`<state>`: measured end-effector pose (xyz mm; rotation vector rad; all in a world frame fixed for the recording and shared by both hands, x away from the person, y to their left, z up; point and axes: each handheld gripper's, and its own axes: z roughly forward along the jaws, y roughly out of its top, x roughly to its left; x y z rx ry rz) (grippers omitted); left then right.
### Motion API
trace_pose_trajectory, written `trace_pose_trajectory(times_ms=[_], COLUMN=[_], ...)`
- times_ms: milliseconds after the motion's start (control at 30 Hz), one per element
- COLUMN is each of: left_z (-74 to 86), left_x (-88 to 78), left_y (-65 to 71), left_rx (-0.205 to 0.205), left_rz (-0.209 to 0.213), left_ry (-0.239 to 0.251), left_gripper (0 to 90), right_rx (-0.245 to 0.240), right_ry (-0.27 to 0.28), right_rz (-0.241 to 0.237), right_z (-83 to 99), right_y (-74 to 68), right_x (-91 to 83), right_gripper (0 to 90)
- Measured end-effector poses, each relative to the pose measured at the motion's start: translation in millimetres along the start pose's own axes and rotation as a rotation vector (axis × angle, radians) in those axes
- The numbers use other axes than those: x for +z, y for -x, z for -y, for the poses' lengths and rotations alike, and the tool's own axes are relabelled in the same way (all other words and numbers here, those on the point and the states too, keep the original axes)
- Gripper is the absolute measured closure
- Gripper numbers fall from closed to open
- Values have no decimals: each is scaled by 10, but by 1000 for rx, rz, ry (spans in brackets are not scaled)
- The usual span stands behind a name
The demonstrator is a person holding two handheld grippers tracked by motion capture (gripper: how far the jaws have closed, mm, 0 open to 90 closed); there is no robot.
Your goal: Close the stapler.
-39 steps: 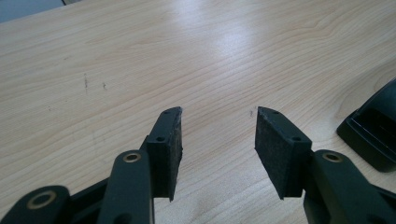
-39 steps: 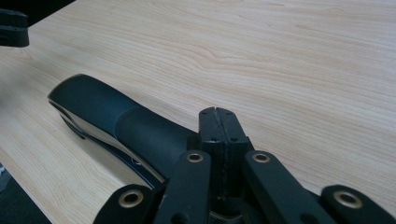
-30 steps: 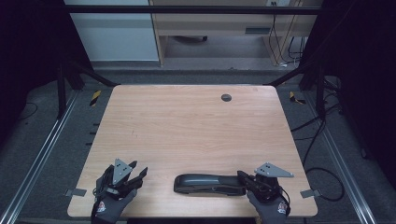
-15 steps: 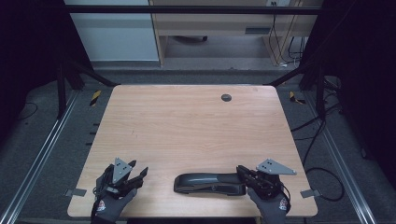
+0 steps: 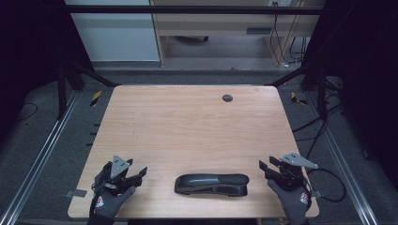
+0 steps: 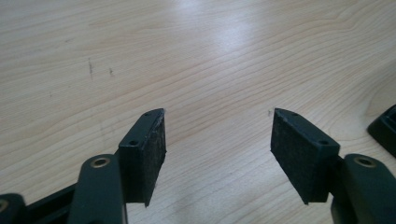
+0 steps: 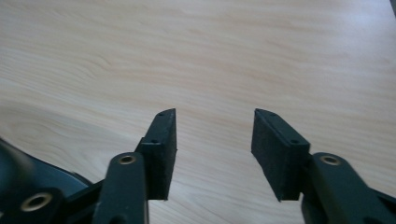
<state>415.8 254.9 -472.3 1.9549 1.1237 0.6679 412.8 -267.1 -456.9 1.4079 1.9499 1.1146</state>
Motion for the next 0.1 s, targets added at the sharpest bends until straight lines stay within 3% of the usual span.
trace_pose_trajectory(times_ms=[100], left_z=[17], left_x=[21], left_y=[-71], left_rx=[-2], left_rz=[-17], left_ry=[-12], left_gripper=[330], right_rx=[13], right_ry=[-31], right_rz=[32], right_z=[66], right_y=[142], right_x=[47], right_gripper=[467])
